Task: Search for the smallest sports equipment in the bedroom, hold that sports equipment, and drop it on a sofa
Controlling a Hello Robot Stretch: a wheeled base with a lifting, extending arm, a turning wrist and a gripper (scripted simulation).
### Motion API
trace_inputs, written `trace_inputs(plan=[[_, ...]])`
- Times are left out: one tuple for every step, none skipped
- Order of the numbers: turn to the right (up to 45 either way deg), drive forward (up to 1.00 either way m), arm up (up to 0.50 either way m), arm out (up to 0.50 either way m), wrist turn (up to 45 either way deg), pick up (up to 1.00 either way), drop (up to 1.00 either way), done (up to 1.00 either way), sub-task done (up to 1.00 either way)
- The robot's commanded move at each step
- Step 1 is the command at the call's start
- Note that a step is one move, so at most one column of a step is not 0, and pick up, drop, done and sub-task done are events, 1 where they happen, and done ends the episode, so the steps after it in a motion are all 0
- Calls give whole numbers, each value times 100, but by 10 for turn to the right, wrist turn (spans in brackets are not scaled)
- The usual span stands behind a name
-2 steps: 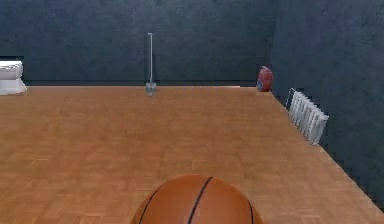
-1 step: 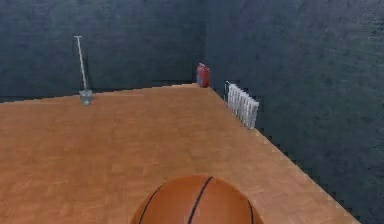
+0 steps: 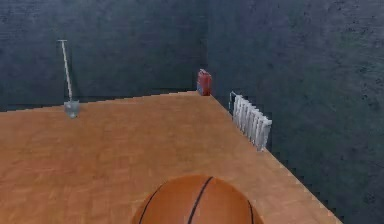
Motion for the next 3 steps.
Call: trace_inputs(plan=[[-450,0,0,0,0,0,0,0,0],[-120,0,0,0,0,0,0,0,0],[0,45,0,0,0,0,0,0,0]])
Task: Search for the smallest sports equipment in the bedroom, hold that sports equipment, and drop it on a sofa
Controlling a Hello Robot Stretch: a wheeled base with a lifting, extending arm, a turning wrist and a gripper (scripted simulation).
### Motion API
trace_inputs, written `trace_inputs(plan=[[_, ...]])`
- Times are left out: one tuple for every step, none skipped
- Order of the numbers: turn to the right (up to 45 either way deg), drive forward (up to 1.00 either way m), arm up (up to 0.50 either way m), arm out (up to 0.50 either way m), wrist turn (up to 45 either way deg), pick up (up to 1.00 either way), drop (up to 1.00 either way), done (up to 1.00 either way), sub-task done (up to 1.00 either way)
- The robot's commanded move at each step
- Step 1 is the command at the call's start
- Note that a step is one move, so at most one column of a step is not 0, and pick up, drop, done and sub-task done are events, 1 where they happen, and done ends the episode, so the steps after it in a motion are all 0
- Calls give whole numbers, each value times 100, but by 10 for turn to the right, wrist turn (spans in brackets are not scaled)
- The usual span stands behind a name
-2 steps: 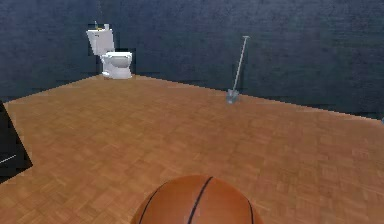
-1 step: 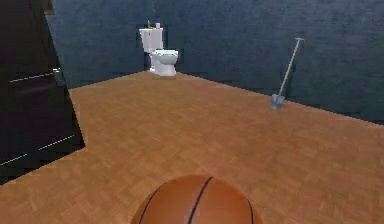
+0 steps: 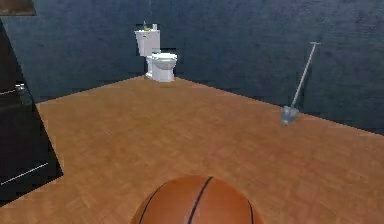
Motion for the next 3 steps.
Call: trace_inputs(plan=[[-210,0,0,0,0,0,0,0,0],[0,100,0,0,0,0,0,0,0],[0,85,0,0,0,0,0,0,0]])
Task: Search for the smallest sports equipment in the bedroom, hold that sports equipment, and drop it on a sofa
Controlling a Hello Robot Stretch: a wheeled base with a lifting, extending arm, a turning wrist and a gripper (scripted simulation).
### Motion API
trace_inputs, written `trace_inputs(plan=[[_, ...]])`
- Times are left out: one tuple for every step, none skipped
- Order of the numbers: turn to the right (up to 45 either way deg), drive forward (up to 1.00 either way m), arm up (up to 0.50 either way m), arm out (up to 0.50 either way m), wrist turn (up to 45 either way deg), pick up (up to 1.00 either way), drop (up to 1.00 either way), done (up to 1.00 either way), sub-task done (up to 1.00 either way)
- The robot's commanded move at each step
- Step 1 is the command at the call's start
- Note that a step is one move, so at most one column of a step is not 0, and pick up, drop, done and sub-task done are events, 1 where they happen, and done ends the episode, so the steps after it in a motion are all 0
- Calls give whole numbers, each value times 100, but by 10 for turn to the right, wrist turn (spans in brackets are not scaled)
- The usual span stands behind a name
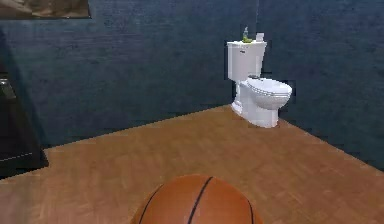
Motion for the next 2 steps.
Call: trace_inputs(plan=[[-420,0,0,0,0,0,0,0,0],[-30,0,0,0,0,0,0,0,0]])
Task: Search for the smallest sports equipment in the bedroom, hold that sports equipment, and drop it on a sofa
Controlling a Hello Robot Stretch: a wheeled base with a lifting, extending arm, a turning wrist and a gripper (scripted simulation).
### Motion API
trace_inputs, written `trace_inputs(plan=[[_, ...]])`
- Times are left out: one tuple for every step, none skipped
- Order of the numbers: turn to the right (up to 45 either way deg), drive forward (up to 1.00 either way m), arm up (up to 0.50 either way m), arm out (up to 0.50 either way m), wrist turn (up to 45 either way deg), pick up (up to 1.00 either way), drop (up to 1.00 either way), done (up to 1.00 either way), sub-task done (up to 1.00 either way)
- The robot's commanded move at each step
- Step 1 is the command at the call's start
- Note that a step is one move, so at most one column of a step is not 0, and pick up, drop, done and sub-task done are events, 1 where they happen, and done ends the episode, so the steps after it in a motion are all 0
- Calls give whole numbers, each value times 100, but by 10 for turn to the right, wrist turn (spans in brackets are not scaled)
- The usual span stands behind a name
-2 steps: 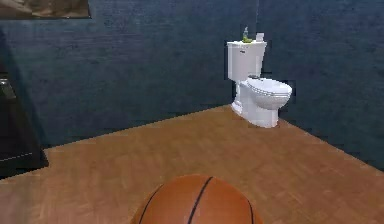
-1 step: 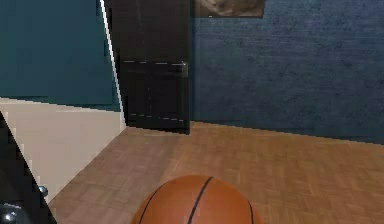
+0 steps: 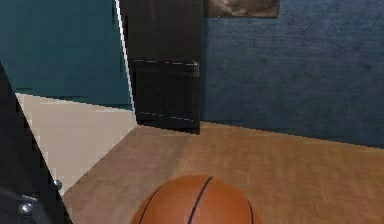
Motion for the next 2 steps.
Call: trace_inputs(plan=[[0,5,0,0,0,0,0,0,0],[150,0,0,0,0,0,0,0,0]])
